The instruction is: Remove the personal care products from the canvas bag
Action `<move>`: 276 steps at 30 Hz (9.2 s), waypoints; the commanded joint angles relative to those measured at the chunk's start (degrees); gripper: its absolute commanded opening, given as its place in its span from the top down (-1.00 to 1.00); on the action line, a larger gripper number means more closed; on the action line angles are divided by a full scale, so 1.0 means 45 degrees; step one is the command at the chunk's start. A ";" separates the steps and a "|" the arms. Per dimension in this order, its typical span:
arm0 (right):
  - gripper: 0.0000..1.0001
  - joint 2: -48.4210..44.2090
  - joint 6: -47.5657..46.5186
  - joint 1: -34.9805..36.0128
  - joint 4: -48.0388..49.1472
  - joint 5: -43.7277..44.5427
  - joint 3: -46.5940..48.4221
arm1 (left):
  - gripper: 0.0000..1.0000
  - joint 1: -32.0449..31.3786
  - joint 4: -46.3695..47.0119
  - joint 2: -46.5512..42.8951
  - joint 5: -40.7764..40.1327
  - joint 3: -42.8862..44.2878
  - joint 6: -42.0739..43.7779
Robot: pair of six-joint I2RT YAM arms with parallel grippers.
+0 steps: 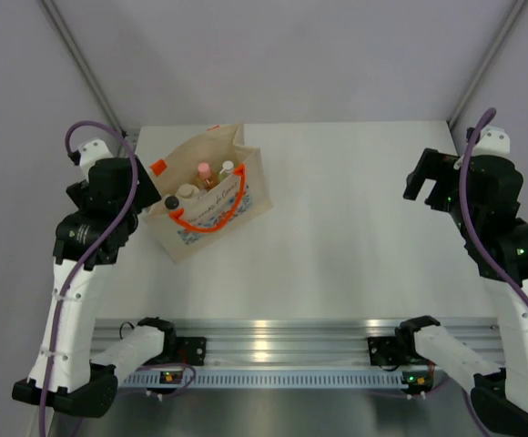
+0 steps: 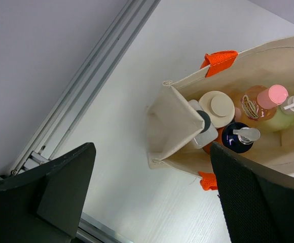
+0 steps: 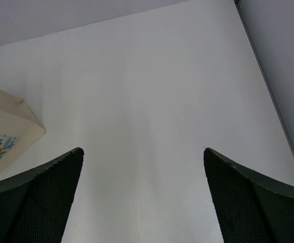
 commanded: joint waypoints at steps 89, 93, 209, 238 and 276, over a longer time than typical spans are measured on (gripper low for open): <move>-0.70 0.9875 0.1236 0.9045 0.6296 -0.6087 0.4805 | 1.00 -0.0227 0.1861 -0.1713 0.3668 -0.8781 -0.8154; -0.65 1.1494 0.1061 0.9553 0.6296 -0.5539 0.6522 | 1.00 -0.0227 0.1861 -0.1771 0.3551 -0.8878 -0.8310; 1.00 1.1715 -0.3901 0.9926 0.8816 -0.3098 0.8968 | 1.00 -0.0227 0.1802 -0.2377 0.2945 -0.8117 -0.8623; 1.00 0.6265 -0.3236 0.3677 1.2849 -0.1106 0.0282 | 1.00 -0.0227 0.1802 -0.2181 0.2945 -0.7551 -0.8389; 0.42 0.7749 -0.2943 0.2445 2.0613 -0.1847 -0.8336 | 1.00 -0.0227 0.1802 -0.2318 0.2926 -0.7824 -0.8350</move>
